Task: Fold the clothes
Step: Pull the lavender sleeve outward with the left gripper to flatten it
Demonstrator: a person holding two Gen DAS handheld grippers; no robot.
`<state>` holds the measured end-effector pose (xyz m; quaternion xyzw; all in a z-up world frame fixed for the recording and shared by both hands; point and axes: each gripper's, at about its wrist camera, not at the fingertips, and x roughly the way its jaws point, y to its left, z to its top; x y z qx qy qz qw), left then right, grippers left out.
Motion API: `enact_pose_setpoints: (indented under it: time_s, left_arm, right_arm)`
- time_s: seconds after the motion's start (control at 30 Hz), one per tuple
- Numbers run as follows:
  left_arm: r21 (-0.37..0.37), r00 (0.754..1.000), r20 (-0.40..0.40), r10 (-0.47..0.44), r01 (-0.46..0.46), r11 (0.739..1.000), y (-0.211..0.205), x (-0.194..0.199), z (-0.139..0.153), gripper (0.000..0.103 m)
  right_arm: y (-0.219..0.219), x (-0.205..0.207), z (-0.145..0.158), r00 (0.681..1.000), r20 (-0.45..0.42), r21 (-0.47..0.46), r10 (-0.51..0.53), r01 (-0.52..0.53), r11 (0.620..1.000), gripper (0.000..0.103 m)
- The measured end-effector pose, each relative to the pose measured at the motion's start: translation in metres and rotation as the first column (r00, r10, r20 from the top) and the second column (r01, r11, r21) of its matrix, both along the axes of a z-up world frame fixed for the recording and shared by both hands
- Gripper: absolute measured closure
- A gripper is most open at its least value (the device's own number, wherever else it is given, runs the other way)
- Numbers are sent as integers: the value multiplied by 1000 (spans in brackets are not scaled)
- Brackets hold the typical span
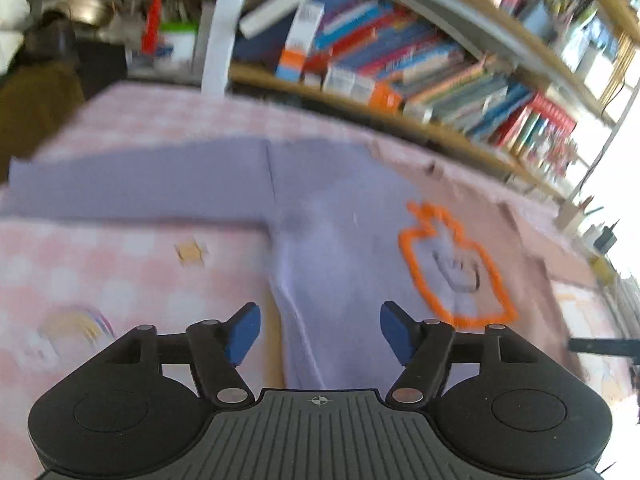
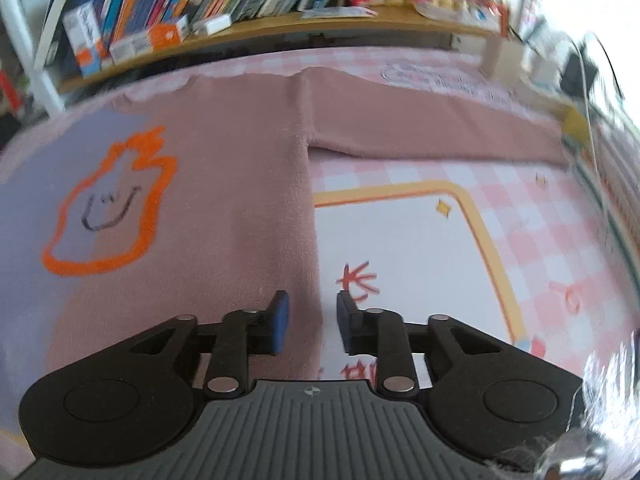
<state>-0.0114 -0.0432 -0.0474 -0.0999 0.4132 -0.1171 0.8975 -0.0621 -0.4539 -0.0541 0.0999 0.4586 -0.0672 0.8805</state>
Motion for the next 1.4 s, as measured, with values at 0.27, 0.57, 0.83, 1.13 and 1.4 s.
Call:
enact_pose_setpoints:
  time_s: [0.27, 0.57, 0.83, 1.13, 1.4]
  left_arm:
    - [68, 997, -52, 58, -54, 996, -6, 6, -18, 98]
    - [31, 997, -52, 60, -59, 998, -2, 30, -23, 99]
    - [33, 999, -43, 8, -7, 999, -18, 21, -26, 99]
    - [27, 999, -32, 8, -7, 1000, -16, 24, -27, 99]
    - [40, 999, -18, 28, -27, 999, -16, 16, -26, 95]
  right_arm:
    - [6, -28, -1, 999, -41, 76, -7, 10, 997, 81]
    - [29, -15, -1, 999, 1, -5, 39, -39, 999, 93]
    - [20, -11, -2, 1000, -7, -49, -1, 1, 999, 93]
    - [25, -11, -2, 1000, -8, -45, -7, 7, 999, 93]
    - [26, -12, -3, 1000, -7, -56, -2, 2, 998, 91]
